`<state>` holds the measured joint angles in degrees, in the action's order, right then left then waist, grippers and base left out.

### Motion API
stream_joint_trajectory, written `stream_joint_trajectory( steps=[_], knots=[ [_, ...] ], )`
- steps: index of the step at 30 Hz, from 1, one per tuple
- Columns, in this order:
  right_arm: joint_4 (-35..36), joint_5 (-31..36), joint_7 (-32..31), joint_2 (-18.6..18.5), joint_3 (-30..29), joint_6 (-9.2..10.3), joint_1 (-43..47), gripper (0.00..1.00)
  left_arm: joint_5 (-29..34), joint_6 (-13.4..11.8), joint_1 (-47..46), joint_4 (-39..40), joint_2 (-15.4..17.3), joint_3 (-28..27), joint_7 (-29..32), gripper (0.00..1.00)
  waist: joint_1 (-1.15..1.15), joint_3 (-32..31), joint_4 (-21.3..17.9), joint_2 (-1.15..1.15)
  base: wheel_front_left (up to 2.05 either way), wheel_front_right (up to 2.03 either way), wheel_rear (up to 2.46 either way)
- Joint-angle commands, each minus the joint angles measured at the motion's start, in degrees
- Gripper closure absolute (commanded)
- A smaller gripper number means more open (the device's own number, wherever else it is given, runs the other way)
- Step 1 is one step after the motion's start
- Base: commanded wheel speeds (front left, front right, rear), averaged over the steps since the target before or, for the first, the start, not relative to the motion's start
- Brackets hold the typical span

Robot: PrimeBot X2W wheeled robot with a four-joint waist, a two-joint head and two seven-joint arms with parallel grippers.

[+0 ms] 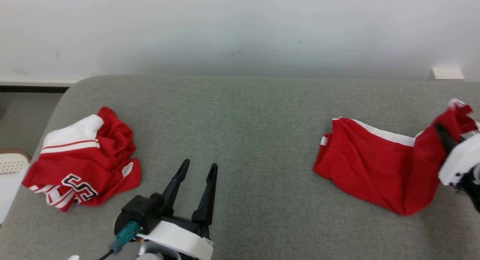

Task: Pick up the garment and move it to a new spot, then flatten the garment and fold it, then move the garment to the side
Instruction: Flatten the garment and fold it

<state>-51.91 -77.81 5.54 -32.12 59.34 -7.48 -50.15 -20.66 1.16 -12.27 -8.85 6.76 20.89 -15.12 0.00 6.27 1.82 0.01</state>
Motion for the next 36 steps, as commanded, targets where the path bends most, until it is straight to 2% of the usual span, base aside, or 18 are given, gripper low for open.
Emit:
stream_joint_trajectory(
  steps=[1, 10, 12, 13, 18, 24, 28, 31, 36],
  knots=[
    [-0.04, 1.60, -1.06, 1.48, 1.34, -0.02, -1.25, 1.00, 1.23, 0.54, 1.04, -0.39, -0.44, -0.72, -0.02, 0.00, 0.00, 0.15, 1.19, -0.01, 0.00, 0.00, 0.00],
    [-4.29, 5.27, -8.46, 10.29, 6.85, -0.02, -3.73, 0.99, 2.25, 2.87, 1.22, -2.52, -2.79, -3.79, -0.02, 0.00, 0.00, -0.03, 4.46, -0.01, 0.00, 0.00, 0.00],
    [-5.64, 5.62, -8.56, 11.95, 7.36, -0.02, -3.84, 0.55, 2.51, 3.31, 1.20, -2.75, -3.07, -4.20, -0.02, 0.00, 0.00, -0.07, 4.78, -0.01, 0.00, 0.00, 0.00],
    [-6.08, 5.64, -8.18, 12.62, 7.49, -0.02, -3.80, 0.00, 2.69, 3.36, 1.22, -2.83, -3.20, -4.37, -0.02, 0.00, 0.00, -0.07, 4.88, -0.01, 0.00, 0.00, 0.00],
    [-5.65, 5.25, -6.95, 14.12, 7.71, -0.02, -2.56, 0.00, 3.11, 3.84, 1.74, -3.05, -3.44, -5.37, -0.02, 0.00, 0.00, -0.22, 4.49, -0.01, 0.00, 0.00, 0.00],
    [0.78, 3.69, -2.20, 13.53, 6.62, -0.02, -0.61, 0.00, 3.83, 4.18, 2.30, -3.08, -3.65, -6.57, -0.02, 0.00, 0.00, -1.26, 1.77, -0.01, 0.00, 0.00, 0.00],
    [6.72, 2.74, 3.97, 9.53, 4.15, -0.02, 0.78, 0.00, 4.31, 4.44, 2.91, -2.90, -3.69, -7.10, -0.02, 0.00, 0.00, -2.27, -0.49, -0.01, 0.00, 0.00, 0.00],
    [8.04, 3.93, 7.96, 6.54, 1.97, -0.02, 1.87, 0.00, 4.54, 4.52, 3.50, -2.76, -3.73, -7.28, -0.02, 0.00, 0.00, -2.96, -2.06, -0.01, 0.00, 0.00, 0.00],
    [7.99, 5.63, 9.63, 2.80, -6.53, -0.02, 4.83, 0.00, 4.30, 4.52, 4.24, -2.54, -3.76, -7.37, -0.02, 0.00, 0.00, -3.33, -3.94, -0.01, 0.00, 0.00, 0.00]
  ],
)
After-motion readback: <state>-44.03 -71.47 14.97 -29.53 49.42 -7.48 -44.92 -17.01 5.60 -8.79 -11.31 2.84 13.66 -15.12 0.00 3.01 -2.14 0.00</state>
